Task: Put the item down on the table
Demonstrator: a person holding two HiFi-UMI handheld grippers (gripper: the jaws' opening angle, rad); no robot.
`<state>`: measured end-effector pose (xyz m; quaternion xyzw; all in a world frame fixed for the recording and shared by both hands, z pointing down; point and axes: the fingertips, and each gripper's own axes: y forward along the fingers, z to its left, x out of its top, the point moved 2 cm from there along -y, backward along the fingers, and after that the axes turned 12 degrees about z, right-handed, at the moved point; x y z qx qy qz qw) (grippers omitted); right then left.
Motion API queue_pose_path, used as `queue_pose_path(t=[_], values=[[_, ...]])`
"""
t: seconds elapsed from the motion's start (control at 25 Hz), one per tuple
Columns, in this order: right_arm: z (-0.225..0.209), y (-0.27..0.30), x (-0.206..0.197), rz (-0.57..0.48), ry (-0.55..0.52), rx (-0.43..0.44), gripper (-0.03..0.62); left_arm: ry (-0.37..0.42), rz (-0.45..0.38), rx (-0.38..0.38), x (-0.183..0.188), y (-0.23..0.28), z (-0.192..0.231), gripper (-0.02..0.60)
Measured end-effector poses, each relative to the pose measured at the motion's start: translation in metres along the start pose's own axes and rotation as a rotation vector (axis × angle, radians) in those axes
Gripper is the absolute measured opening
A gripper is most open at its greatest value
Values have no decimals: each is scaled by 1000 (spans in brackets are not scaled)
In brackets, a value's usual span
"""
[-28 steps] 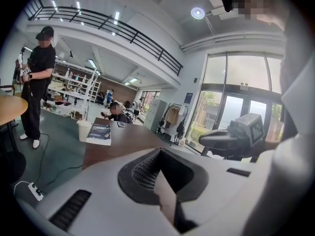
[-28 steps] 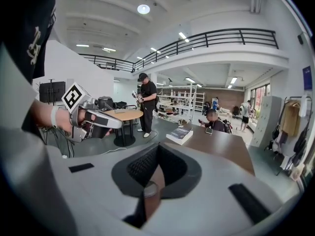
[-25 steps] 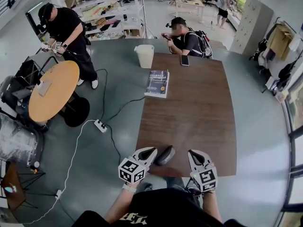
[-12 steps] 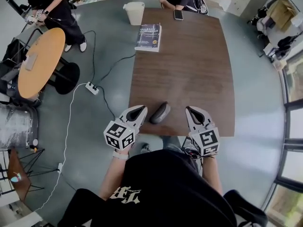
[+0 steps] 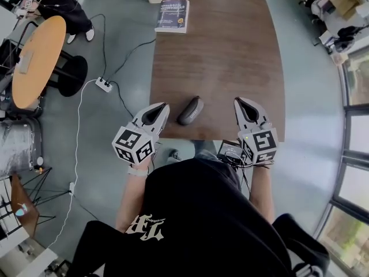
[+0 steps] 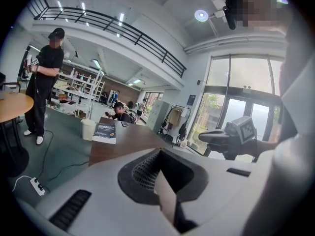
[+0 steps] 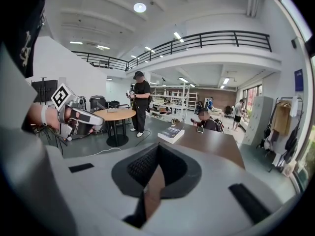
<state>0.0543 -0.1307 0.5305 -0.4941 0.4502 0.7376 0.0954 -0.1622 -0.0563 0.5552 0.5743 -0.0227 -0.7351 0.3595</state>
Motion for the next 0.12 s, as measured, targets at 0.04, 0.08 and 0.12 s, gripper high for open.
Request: queue_pose_path(t=[0.04, 0.08, 0.12], values=[[-1, 1, 1, -3, 3, -2, -12, 0, 0, 0, 0, 0, 2, 6], [-2, 2, 2, -5, 7, -4, -12, -1, 1, 0, 0, 0, 3, 6], [-3, 3, 3, -7, 11, -6, -12, -1, 2, 0, 0, 0, 5, 6]])
